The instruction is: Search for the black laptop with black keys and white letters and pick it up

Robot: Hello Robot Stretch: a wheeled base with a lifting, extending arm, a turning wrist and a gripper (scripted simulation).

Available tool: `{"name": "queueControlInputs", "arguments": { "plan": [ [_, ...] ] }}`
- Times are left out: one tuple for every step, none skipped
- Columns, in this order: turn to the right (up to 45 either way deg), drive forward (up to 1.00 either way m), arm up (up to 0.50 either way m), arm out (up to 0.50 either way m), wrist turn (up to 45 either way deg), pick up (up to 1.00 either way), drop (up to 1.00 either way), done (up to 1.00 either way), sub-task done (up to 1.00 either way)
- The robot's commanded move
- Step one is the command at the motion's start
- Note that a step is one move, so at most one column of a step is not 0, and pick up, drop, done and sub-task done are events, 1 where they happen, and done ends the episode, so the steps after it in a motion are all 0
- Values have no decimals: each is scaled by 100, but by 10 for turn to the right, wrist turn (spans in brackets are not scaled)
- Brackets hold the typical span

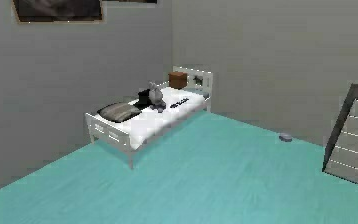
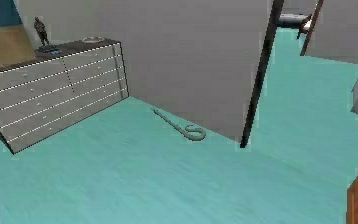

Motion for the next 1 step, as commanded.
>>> {"name": "queueControlInputs", "arguments": {
  "plan": [
    [-90,0,0,0,0,0,0,0,0]
  ]
}}
